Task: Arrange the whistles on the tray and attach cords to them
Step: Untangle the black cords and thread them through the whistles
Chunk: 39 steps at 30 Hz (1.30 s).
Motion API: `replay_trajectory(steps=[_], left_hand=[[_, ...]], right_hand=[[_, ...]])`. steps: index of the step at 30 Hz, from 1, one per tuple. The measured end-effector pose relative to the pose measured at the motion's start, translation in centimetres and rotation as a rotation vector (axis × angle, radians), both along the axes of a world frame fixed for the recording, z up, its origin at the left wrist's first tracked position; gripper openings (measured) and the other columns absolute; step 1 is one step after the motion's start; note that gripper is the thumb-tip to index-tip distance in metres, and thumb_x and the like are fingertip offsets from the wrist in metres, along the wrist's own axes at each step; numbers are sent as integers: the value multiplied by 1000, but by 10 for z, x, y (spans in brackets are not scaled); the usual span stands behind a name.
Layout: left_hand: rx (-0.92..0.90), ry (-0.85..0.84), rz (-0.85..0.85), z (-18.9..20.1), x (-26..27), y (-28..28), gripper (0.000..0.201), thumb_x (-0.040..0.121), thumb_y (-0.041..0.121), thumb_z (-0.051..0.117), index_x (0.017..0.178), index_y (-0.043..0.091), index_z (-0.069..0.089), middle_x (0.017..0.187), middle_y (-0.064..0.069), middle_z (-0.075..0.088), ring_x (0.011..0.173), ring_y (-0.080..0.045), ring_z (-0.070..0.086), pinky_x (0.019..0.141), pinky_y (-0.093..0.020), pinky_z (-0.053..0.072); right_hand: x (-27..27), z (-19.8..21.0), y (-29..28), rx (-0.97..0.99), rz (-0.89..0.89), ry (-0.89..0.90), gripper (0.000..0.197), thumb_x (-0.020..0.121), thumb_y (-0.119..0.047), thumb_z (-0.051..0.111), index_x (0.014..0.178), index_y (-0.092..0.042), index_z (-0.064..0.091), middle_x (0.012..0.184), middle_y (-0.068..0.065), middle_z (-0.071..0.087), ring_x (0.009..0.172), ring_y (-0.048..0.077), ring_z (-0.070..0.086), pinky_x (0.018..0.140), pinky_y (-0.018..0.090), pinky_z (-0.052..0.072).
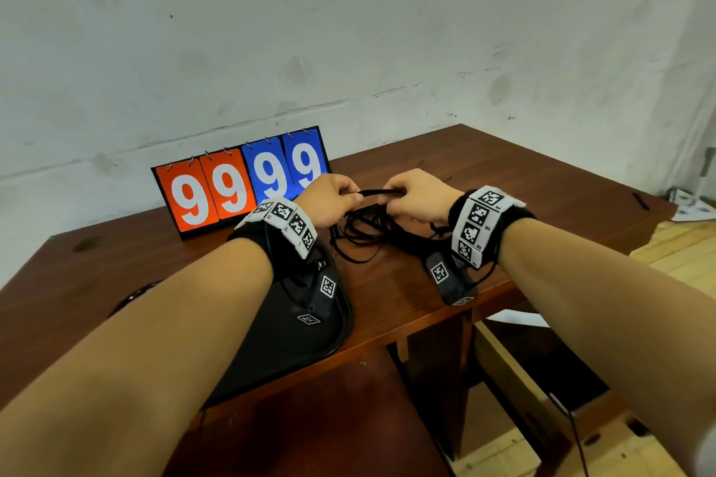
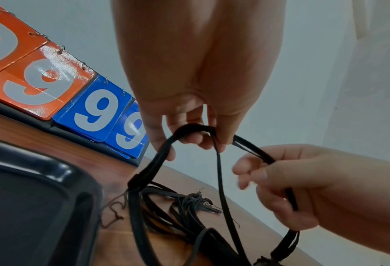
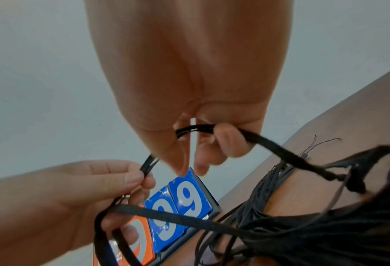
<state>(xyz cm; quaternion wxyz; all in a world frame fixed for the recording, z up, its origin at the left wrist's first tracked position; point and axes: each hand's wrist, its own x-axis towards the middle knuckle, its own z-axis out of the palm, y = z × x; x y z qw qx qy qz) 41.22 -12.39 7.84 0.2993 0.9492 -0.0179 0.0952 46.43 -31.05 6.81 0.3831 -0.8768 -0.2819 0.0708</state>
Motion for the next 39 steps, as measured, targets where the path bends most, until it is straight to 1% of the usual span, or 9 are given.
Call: replay_trajectory(steps=[6,8,13,17,20,25,30,35,39], left_hand=[[59,40,-27,-1,-3,7,12,93,18,60,95,11,70,96,-5,71,88,-17,66,83,-29,54],[84,58,-28,-2,-6,11,11,93,18,60,95,13,69,98,-4,71,88,-16,65,81,-26,52],[53,129,-24,-6,-10,19,14,94,18,59,97,11,70,89,-7,71,76,-18,66,72,-31,57],[59,148,-2,-5,-11,20,13,95,19,57,95,12,68,82,-1,65,70,-13,61,67,-23,52],[5,138,14,1,-12,18,11,95,19,56,94,12,65,86,-1,63,79,-14,57,71,-22,45],[-292,131,37,22,-24,6,15,98,21,53,106,11,60,88,0,65,75,-7,56,57,-9,44],[-407,158,-84,43,-45,5,33,89,29,67,120,19,63,117,-2,69,109,-15,63,95,-27,48],[-347,110,-76,62,-65,1,22,89,24,67,110,17,66,110,-6,71,102,-16,66,76,-20,47],[-456,117,-59,72,-79,3,22,88,23,67,106,12,67,109,-12,72,106,-25,68,90,-35,54]], right_hand=[[-10,-11,29,-388,193,20,46,74,-19,82,115,-15,61,95,1,69,68,14,66,53,25,53],[-11,-18,41,-532,213,-59,52,71,-21,84,117,-12,63,103,1,69,86,19,67,73,32,58],[-13,-21,50,-688,235,-179,25,74,-19,80,91,-14,61,85,-1,60,84,22,61,73,32,51],[-4,-10,40,-539,188,-156,21,86,-27,69,69,-20,60,69,-3,65,63,13,59,68,28,46],[-5,12,30,-342,111,-176,20,92,-31,62,76,-22,68,65,-5,66,51,1,54,56,22,39],[-19,45,24,-217,59,-268,17,93,-29,59,82,-19,68,74,-2,66,68,14,58,57,23,40],[-40,70,22,-71,41,-243,20,92,-24,57,76,-16,66,69,-2,66,54,7,53,57,23,41],[-65,89,22,73,87,-124,22,92,-12,55,72,-8,60,52,1,57,47,11,53,50,17,43],[-80,96,22,179,127,-19,21,95,-14,55,85,2,62,52,6,51,46,17,52,48,22,46]])
